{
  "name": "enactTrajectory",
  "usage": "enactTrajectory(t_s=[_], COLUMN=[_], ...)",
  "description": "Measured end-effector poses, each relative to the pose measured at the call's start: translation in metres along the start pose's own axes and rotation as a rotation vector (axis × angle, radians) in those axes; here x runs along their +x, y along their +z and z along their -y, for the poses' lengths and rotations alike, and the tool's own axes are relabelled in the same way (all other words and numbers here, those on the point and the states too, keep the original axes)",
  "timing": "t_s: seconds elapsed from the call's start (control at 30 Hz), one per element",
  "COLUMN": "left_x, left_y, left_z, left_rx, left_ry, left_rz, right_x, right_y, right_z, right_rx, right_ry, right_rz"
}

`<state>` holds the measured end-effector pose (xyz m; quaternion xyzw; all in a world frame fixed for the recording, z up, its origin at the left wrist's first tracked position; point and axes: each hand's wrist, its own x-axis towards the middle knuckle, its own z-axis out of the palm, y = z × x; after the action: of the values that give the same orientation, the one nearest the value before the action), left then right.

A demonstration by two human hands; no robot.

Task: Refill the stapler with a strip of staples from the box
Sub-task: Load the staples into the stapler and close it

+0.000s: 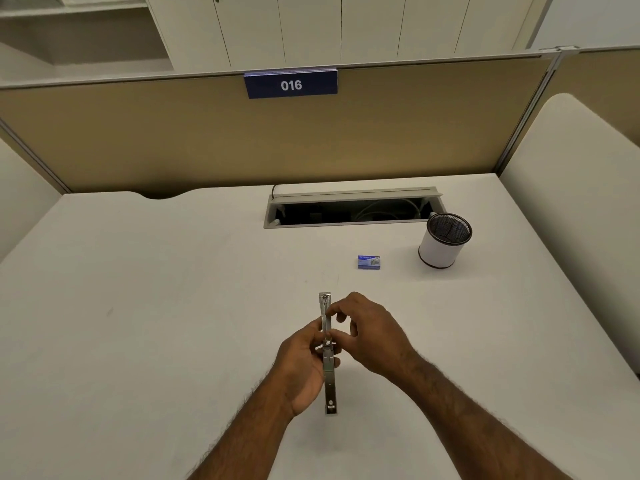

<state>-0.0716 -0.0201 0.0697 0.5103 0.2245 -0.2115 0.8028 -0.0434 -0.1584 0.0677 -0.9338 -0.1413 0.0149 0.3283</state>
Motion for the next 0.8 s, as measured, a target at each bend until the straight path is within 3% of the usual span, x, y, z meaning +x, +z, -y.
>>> enactTrajectory(t_s=[0.8], left_x=[-0.004], left_y=[0.012], left_z=[0.001], left_rx=[0.096], left_ry=[-0.048], left_rz=[-0.072], right_x=[0.003], right_y=[-0.007], right_z=[0.002], right_rx=[-0.160], right_ry=[0.069], right_rz=[0.082])
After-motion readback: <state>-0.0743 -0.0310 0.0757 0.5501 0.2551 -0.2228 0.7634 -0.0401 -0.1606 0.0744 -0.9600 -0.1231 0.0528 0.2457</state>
